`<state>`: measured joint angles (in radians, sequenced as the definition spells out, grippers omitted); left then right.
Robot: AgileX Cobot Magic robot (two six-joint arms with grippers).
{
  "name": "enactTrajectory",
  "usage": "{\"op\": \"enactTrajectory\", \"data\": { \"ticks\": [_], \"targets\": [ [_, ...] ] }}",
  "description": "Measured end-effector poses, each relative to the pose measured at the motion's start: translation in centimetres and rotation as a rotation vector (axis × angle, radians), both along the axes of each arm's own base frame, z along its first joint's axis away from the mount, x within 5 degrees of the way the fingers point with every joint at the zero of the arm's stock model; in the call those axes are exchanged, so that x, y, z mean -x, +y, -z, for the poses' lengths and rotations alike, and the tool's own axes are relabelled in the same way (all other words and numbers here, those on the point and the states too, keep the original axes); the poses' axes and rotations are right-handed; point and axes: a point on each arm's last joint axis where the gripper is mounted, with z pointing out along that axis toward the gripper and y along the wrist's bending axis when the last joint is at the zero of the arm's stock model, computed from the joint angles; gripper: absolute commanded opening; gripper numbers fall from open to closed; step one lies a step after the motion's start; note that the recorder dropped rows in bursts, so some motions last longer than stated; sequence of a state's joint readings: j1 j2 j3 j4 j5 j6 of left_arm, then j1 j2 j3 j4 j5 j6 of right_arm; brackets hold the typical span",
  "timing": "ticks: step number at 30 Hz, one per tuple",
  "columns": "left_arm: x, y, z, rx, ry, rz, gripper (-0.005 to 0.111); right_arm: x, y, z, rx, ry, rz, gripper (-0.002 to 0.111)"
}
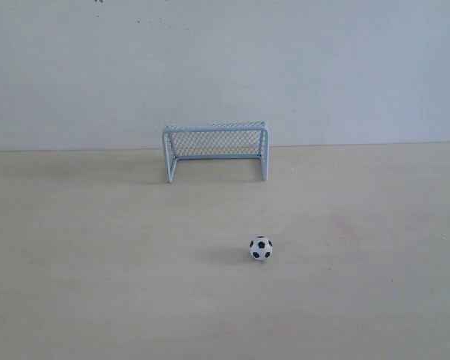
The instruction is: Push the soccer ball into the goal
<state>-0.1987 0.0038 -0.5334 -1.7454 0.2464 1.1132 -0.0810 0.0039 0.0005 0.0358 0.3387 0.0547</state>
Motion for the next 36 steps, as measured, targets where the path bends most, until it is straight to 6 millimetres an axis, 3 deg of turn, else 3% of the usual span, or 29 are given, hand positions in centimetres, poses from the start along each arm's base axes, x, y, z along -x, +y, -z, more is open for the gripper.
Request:
{"op": "enactTrajectory", "data": {
  "ticks": [5,10,12,21,30,36],
  "targets": [
    [-0.4,-0.8,1.0,0.135,0.125,0.221,0.004,0.0,0.0,0.0,0.000,0.000,0.000,0.000],
    [-1.4,-1.0,2.4,0.235,0.237,0.293,0.004,0.0,0.0,0.0,0.000,0.000,0.000,0.000],
    [-1.6,-1.0,2.6,0.211,0.231,0.267,0.004,0.0,0.0,0.0,0.000,0.000,0.000,0.000],
    [-1.9,-1.7,3.8,-0.220,0.014,0.031,0.004,0.0,0.0,0.0,0.000,0.000,0.000,0.000],
    [-5.4,-0.6,9.5,-0.298,0.378,-0.156,0.004,0.0,0.0,0.0,0.000,0.000,0.000,0.000],
    [-6.9,0.4,13.6,-0.444,0.523,-0.317,0.004,0.0,0.0,0.0,0.000,0.000,0.000,0.000]
  ]
}}
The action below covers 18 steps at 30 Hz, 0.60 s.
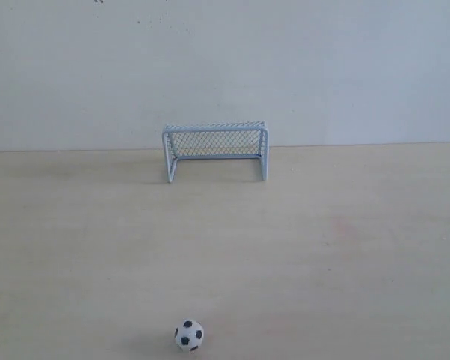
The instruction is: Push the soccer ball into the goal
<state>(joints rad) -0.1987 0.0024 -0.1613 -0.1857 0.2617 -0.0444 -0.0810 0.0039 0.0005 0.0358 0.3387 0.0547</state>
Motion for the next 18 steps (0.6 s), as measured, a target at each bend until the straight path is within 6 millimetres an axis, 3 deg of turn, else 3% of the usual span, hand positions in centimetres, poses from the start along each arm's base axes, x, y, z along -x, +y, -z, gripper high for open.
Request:
{"op": "enactTrajectory", "data": {
  "ticks": [10,18],
  "targets": [
    [-1.0,0.2,4.6,-0.084,0.081,-0.038,0.004,0.0,0.0,0.0,0.000,0.000,0.000,0.000],
    [-1.0,0.3,4.9,-0.125,0.095,-0.054,0.004,0.0,0.0,0.0,0.000,0.000,0.000,0.000]
  ]
}}
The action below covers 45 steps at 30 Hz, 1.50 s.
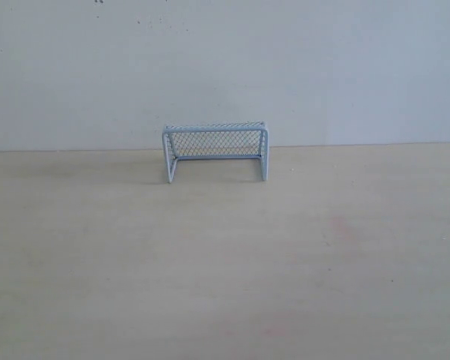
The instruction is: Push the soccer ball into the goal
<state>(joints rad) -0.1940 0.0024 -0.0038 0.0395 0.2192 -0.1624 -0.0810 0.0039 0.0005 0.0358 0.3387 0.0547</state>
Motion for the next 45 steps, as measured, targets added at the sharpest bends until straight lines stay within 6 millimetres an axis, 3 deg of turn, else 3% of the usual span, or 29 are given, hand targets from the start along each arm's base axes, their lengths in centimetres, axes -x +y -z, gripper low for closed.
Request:
{"op": "enactTrajectory", "data": {
  "ticks": [6,20,45],
  "targets": [
    [0.13,0.07,0.79,-0.022,0.086,-0.004,0.004,0.00,0.00,0.00,0.000,0.000,0.000,0.000],
    [0.10,0.61,0.94,-0.087,0.094,-0.091,0.004,0.00,0.00,0.00,0.000,0.000,0.000,0.000],
    [0.12,0.64,1.04,-0.089,0.106,-0.094,0.004,0.00,0.00,0.00,0.000,0.000,0.000,0.000]
  ]
}}
